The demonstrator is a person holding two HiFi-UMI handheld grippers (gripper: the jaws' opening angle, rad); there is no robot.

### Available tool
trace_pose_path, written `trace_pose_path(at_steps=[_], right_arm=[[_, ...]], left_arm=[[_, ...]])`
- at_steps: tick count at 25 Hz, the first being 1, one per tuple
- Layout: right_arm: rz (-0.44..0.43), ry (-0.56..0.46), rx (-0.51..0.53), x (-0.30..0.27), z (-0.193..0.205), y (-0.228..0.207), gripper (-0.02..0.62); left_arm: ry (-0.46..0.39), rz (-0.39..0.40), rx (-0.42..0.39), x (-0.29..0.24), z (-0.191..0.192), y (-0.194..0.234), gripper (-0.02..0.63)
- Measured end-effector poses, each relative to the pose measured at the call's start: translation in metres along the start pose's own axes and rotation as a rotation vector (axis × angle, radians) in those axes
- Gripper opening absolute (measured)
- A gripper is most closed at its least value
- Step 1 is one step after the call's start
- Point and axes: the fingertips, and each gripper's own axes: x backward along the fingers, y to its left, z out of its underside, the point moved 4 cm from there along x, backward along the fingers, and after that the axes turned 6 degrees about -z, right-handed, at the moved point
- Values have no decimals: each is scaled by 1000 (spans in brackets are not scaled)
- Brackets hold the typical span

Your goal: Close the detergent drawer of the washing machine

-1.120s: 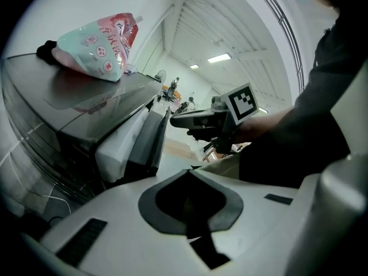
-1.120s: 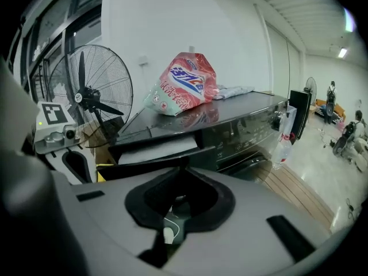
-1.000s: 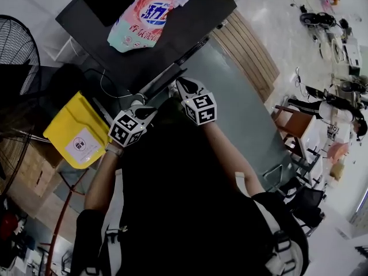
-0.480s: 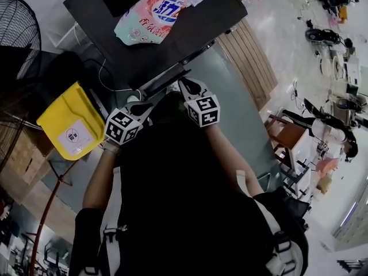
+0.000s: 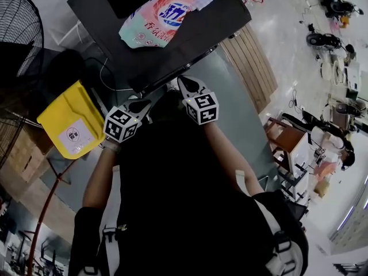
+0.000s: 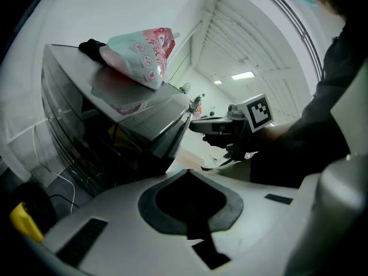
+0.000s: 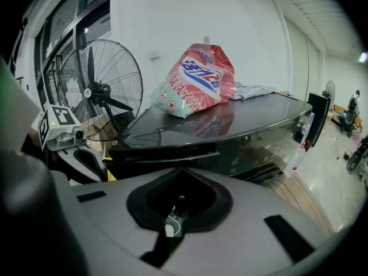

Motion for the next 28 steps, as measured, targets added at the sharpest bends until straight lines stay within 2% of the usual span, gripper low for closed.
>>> trace_pose_path(at_steps=[10, 28], right_arm=[[-14, 7, 13, -6, -2, -2, 17], [-51, 33, 26, -11, -7, -4, 17]], left_arm=[[-18, -33, 11, 2, -2, 11, 11], [30, -30, 12, -3, 1, 16, 11]])
